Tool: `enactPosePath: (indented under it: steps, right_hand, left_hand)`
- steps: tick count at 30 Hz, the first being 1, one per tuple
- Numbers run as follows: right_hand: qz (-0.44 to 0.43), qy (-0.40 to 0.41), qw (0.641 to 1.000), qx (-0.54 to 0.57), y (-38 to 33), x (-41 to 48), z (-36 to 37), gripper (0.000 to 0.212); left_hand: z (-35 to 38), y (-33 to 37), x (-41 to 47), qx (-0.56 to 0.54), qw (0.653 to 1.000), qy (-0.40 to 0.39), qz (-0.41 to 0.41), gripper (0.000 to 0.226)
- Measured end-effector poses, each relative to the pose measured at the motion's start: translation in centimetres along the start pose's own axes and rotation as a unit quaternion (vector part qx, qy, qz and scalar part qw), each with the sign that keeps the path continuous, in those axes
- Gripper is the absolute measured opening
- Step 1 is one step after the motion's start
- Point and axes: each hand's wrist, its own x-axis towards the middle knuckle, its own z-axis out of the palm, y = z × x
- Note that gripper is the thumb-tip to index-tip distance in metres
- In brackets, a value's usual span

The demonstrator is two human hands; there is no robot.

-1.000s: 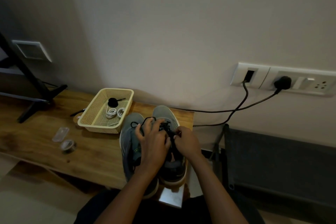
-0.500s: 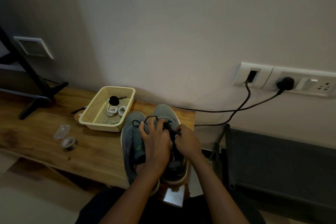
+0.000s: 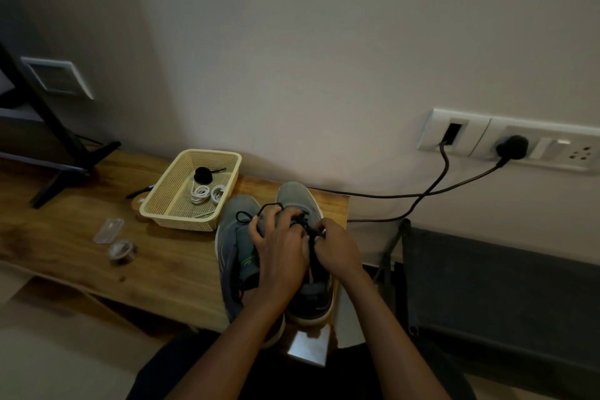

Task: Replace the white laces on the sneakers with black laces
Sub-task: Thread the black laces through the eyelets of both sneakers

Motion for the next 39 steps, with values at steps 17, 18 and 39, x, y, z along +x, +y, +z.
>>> enactPosePath:
  steps: [17,18,39]
  right_hand:
    - [-0.052,0.027,0.998,-0.033,0.2,-0.4,-0.2,0.012]
    - [-0.064,0.032,0.997,-0.039,0.2,-0.5,-0.1,0.011]
    - [-0.031,-0.026,0.988,0.151,1.6,1.8,-0.3,0.019]
  left_hand:
    - [-0.2,0.1,0.0,0.016,0.998,-0.057,-0.032,0.006]
    - [-0.1,0.0,0.0,0.011,0.998,-0.055,-0.028,0.006]
    - [-3.5,0.7,0.8,0.078,0.982,-0.168,-0.034,0.019]
